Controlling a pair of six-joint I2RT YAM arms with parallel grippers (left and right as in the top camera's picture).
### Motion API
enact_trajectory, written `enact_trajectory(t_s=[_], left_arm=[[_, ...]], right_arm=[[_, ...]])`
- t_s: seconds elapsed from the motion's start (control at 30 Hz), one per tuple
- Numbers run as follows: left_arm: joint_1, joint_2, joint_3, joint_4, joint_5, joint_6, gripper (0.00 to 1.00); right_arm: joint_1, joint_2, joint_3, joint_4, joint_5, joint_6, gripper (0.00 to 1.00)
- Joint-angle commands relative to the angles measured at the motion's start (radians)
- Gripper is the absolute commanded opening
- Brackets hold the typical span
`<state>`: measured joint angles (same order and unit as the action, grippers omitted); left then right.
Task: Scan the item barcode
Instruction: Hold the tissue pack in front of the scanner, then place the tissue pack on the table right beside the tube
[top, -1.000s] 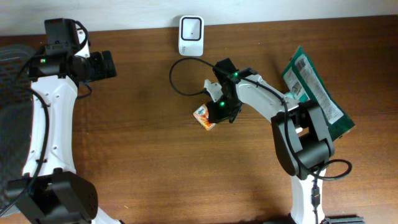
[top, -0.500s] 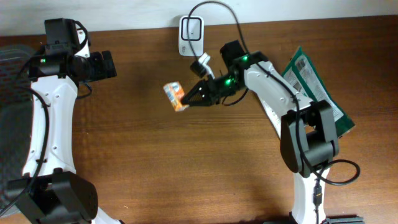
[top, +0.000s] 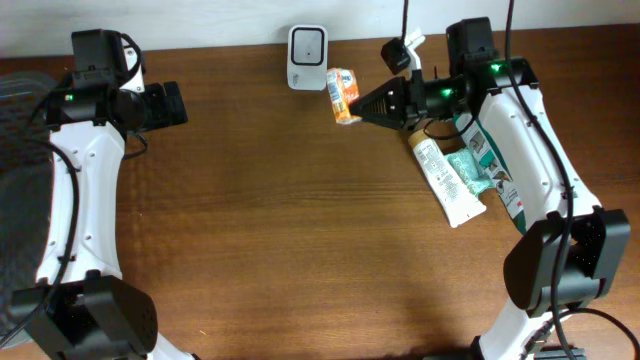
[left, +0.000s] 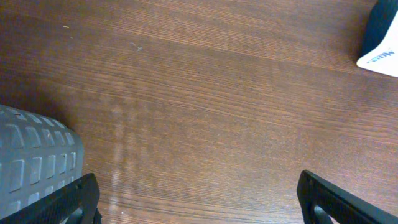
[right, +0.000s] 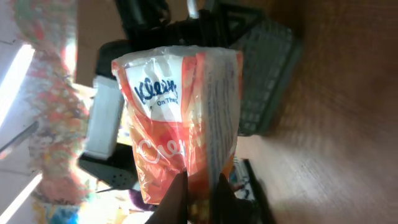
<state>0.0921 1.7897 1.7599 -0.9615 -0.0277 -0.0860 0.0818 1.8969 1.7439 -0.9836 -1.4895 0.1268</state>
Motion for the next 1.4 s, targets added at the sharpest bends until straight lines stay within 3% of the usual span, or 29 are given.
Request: enact_trajectory(t_s=[0.0, 0.03, 0.07, 0.17, 0.23, 0.37, 0.47, 0.6, 0.9, 0.97, 1.17, 1.23, 1.37], left_arm=[[0.003, -0.008, 0.002, 0.001, -0.006, 0.013, 0.99], [0.003, -0.008, 0.002, 0.001, -0.006, 0.013, 0.99], [0.003, -0.008, 0.002, 0.001, -0.006, 0.013, 0.99], [0.003, -0.008, 0.002, 0.001, -0.006, 0.013, 0.99], [0.003, -0.008, 0.002, 0.001, -0.006, 0.013, 0.99], [0.003, -0.008, 0.002, 0.001, -0.006, 0.013, 0.99], [0.003, -0.008, 0.002, 0.001, -0.006, 0.013, 0.99], [0.003, -0.008, 0.002, 0.001, -0.006, 0.013, 0.99], [0.003, -0.008, 0.002, 0.001, -0.006, 0.013, 0.99], [0.003, -0.008, 0.002, 0.001, -0.006, 0.013, 0.99], [0.003, -0.008, 0.002, 0.001, -0.006, 0.013, 0.99], [0.003, -0.008, 0.002, 0.001, -0.006, 0.013, 0.99], [0.002, -0.008, 0.002, 0.001, -0.006, 0.013, 0.99]], right_arm=[[0.055, -0.027, 0.018, 0.004, 0.389, 0.070, 0.04], [0.098, -0.027, 0.034, 0.003, 0.721, 0.136, 0.04], [0.124, -0.027, 0.058, -0.002, 0.861, 0.146, 0.04], [0.285, 0.040, 0.353, -0.081, 1.550, 0.113, 0.04], [0.362, 0.089, 0.380, 0.047, 1.828, 0.025, 0.04], [0.421, 0.291, 0.380, 0.445, 2.109, -0.314, 0.04], [0.420, 0.495, 0.380, 0.741, 2.119, -0.636, 0.04], [0.420, 0.639, 0.379, 0.897, 2.118, -0.865, 0.04], [0.423, 0.627, 0.379, 0.977, 2.107, -0.863, 0.04], [0.423, 0.595, 0.379, 0.969, 2.100, -0.785, 0.04], [0.420, 0.352, 0.379, 0.647, 1.735, -0.471, 0.04], [0.420, 0.248, 0.379, 0.461, 1.621, -0.341, 0.04], [0.402, 0.053, 0.379, -0.018, 1.619, -0.010, 0.04]])
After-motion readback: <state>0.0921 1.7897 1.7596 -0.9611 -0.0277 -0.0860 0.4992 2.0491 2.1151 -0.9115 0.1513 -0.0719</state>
